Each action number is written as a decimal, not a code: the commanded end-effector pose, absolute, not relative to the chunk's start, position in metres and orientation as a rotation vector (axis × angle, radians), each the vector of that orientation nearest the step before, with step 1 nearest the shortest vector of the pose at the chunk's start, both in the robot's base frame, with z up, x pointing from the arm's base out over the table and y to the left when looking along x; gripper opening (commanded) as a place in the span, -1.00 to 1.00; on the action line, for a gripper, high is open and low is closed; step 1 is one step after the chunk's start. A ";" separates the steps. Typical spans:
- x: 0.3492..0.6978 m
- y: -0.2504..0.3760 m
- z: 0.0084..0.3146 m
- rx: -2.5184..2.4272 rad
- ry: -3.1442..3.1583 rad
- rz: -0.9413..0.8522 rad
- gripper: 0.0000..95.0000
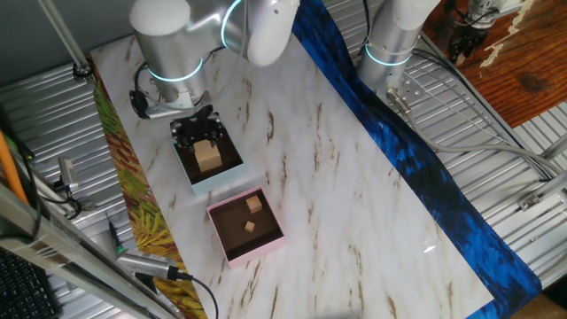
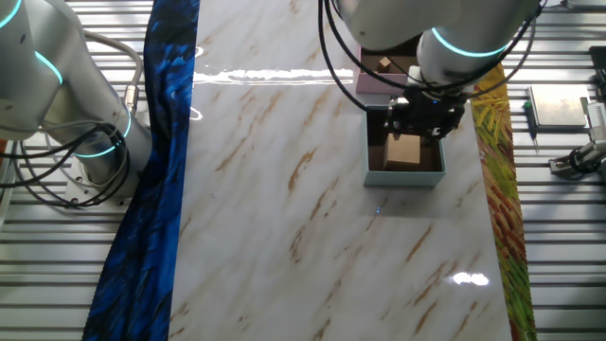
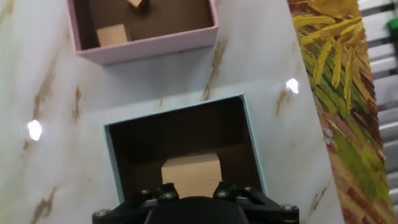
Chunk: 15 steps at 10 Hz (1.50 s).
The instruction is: Move an object from one box to another
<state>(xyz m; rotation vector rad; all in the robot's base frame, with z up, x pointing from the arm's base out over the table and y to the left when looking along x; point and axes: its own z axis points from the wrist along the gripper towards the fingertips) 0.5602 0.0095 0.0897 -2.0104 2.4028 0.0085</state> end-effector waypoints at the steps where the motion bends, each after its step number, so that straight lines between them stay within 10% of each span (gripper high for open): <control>1: 0.560 0.008 0.086 -2.035 2.379 0.000 0.20; 3: 0.556 0.011 0.087 -2.060 2.354 -0.006 0.20; 4: 0.553 0.015 0.090 -2.052 2.350 0.010 0.60; 15: 0.564 0.006 0.056 -1.998 2.377 0.031 0.60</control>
